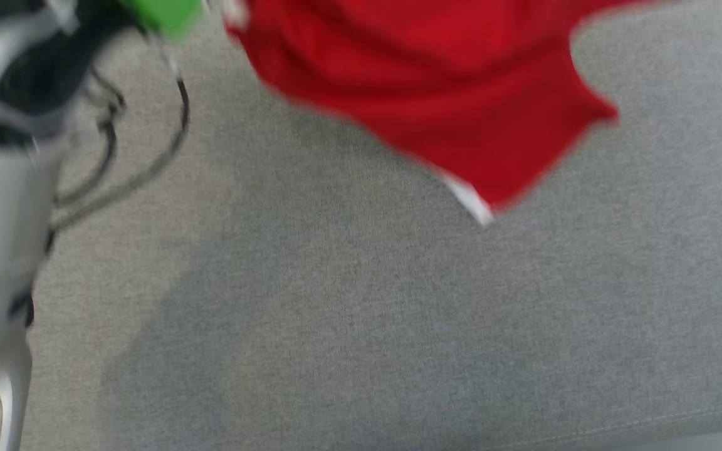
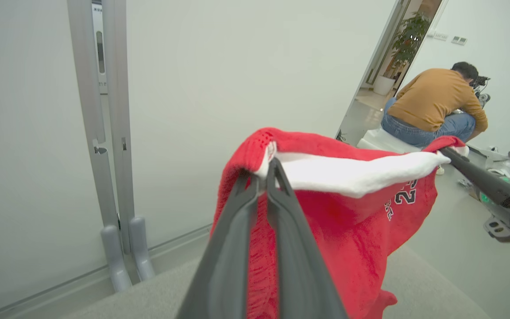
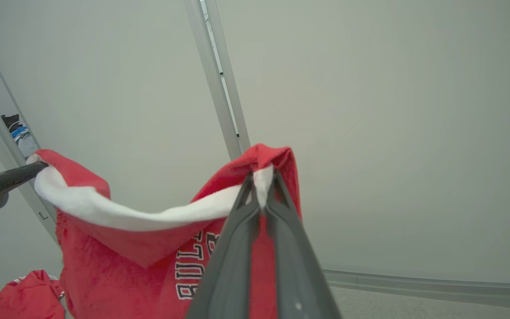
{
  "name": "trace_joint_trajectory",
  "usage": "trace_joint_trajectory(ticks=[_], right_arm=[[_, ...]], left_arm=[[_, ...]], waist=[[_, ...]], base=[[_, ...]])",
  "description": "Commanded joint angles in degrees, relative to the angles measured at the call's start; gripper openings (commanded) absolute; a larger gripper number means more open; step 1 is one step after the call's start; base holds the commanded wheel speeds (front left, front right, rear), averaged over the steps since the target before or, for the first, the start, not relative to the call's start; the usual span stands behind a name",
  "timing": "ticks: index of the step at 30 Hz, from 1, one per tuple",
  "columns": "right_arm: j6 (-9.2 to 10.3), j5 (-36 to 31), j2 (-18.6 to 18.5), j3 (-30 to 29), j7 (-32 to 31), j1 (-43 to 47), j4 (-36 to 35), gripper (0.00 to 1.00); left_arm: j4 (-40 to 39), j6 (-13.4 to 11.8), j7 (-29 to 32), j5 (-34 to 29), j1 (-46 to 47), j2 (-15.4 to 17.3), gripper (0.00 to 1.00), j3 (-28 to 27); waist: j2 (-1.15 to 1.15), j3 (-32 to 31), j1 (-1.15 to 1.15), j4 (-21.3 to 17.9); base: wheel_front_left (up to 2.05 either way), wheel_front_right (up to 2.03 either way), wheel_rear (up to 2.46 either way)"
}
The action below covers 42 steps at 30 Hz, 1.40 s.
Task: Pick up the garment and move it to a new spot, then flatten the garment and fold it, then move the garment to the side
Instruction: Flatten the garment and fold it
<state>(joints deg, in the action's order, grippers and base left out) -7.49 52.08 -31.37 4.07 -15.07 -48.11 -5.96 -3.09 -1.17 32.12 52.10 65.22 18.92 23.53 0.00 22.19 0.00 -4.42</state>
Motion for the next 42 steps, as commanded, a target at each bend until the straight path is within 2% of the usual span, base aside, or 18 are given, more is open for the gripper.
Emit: trace_joint_trajectory(ticks=[1,3,7,10,13,16,20,23,27,31,33,37,42], right_arm=[[0.00,-4.3,2.7,1.1,0.6,-6.2,4.3,0.00],[0.00,-9.6,6.7,2.0,1.7,-14.4,10.8,0.00],[0.04,-17.5,13.6,0.8,7.1,-27.6,22.2,0.00],[0.05,-21.0,16.3,1.3,11.0,-32.0,29.6,0.00],[0.04,-21.2,17.3,4.1,12.3,-31.2,34.9,0.00],[0.04,-19.3,16.3,8.8,13.8,-25.2,36.8,0.00],[0.03,-13.7,13.0,13.8,15.4,-14.2,34.9,0.00],[0.04,-10.4,9.1,16.8,15.6,-5.0,32.7,0.00],[0.04,-7.9,3.2,19.7,15.4,6.4,30.9,0.00],[0.05,-6.0,-0.3,20.3,15.4,16.9,29.5,0.00],[0.05,-4.8,-1.3,20.1,15.7,21.7,28.3,0.00],[0.07,-2.4,-2.1,17.8,16.8,31.9,25.5,0.00],[0.11,-0.3,-3.4,12.6,17.1,47.0,20.4,0.00]], left_arm=[[5.1,-0.5,-2.8,-1.7,4.5,-1.4,0.00,-1.3],[11.9,-1.2,-8.5,-4.6,10.3,-3.3,0.00,-3.0],[23.6,0.4,-21.2,-10.1,19.1,-5.3,0.00,-4.2],[31.0,2.8,-29.5,-13.6,21.0,-5.6,0.00,-3.2],[37.1,5.7,-35.2,-15.5,19.6,-6.1,0.00,-1.2],[41.8,7.5,-38.6,-14.9,14.9,-6.5,0.00,1.1],[43.6,8.6,-40.2,-12.5,5.1,-7.2,0.00,5.3],[39.6,8.7,-40.8,-9.2,-3.2,-6.4,0.00,10.3],[31.7,8.7,-40.9,-5.7,-14.4,-3.0,0.00,16.8],[25.9,8.6,-40.0,-5.3,-24.1,0.7,0.00,21.6],[23.5,7.9,-40.0,-4.2,-29.4,1.5,0.00,22.6],[18.9,4.9,-39.9,-1.9,-40.9,2.9,0.00,24.2],[11.5,-1.4,-41.8,1.3,-55.8,4.1,0.00,25.2]], waist=[[0.00,9.0,0.00,-1.3],[0.00,11.1,0.00,-1.7],[0.00,14.7,0.00,-2.5],[0.00,15.8,0.00,-2.8],[0.00,16.2,0.00,-2.8],[0.00,15.2,0.00,-2.1],[0.00,12.8,0.00,-0.8],[0.00,10.3,0.00,0.0],[0.00,5.0,0.00,1.6],[0.00,-1.0,0.00,3.0],[0.00,-4.2,0.00,3.6],[0.00,-10.9,0.00,4.2],[0.00,-16.8,0.00,4.5]], base=[[0.00,0.00,0.00],[0.00,0.00,0.00],[0.00,0.00,0.00],[0.00,0.00,0.00],[0.00,0.00,0.00],[0.00,0.00,0.00],[0.00,0.00,0.00],[0.00,0.00,0.00],[0.00,0.00,0.00],[0.00,0.00,0.00],[0.00,0.00,0.00],[0.00,0.00,0.00],[0.00,0.00,0.00]])
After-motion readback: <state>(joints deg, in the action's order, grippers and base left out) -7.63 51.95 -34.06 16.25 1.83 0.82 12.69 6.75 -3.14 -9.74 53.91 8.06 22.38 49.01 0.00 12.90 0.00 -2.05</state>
